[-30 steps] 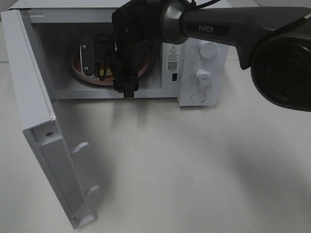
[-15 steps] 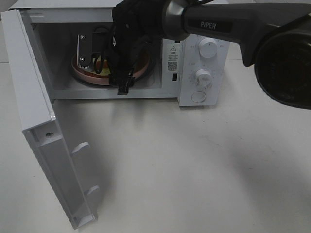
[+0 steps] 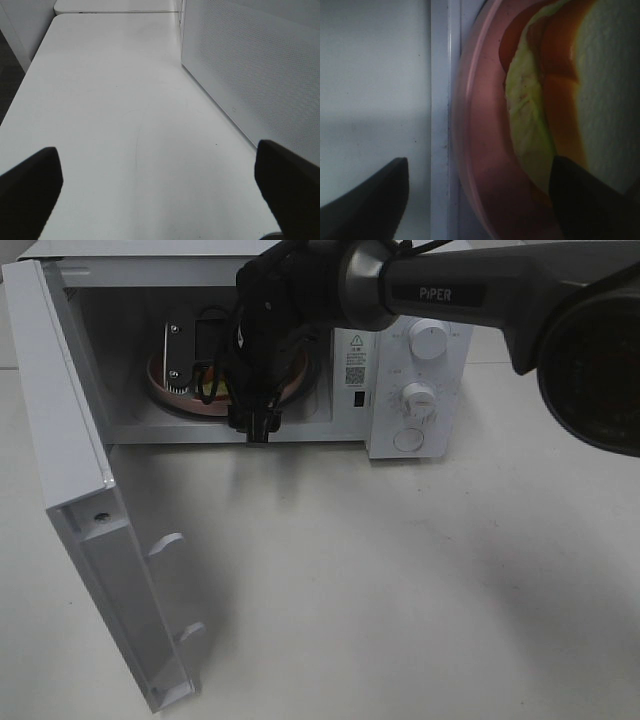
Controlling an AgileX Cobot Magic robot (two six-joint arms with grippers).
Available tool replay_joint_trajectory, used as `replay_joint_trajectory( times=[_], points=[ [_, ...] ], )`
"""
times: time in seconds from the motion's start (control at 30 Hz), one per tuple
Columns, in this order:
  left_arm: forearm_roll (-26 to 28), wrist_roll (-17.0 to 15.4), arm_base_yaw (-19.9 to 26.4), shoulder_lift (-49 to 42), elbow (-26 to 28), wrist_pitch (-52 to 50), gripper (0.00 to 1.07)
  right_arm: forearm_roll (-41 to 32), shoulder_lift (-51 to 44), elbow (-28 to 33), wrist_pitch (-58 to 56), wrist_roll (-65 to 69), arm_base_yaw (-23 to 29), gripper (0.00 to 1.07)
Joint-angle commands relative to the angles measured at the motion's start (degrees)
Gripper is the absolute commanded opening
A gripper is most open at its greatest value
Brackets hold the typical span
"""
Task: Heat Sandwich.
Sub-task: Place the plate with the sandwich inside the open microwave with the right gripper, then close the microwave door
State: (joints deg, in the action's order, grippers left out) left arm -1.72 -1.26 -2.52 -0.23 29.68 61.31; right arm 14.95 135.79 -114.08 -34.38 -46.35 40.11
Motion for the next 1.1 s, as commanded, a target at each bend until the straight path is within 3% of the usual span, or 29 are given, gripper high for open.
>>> replay_joint_trajectory(
  times=[0.03, 0.53, 1.1],
  points=[
    [-0.2, 0.0, 0.2, -1.1, 0.0, -0.3, 1.0, -0.1, -2.1, 1.5, 1.9, 0.1, 0.0, 0.76],
    [-0.1, 0.0, 0.2, -1.1, 0.0, -0.3, 1.0, 0.0, -9.3, 13.8, 6.5, 0.1, 0.0, 0.76],
    [-0.1, 0.0, 0.2, -1.1, 0.0, -0.3, 1.0, 0.0, -21.3, 31.9, 10.0, 0.7, 0.0, 0.76]
  ],
)
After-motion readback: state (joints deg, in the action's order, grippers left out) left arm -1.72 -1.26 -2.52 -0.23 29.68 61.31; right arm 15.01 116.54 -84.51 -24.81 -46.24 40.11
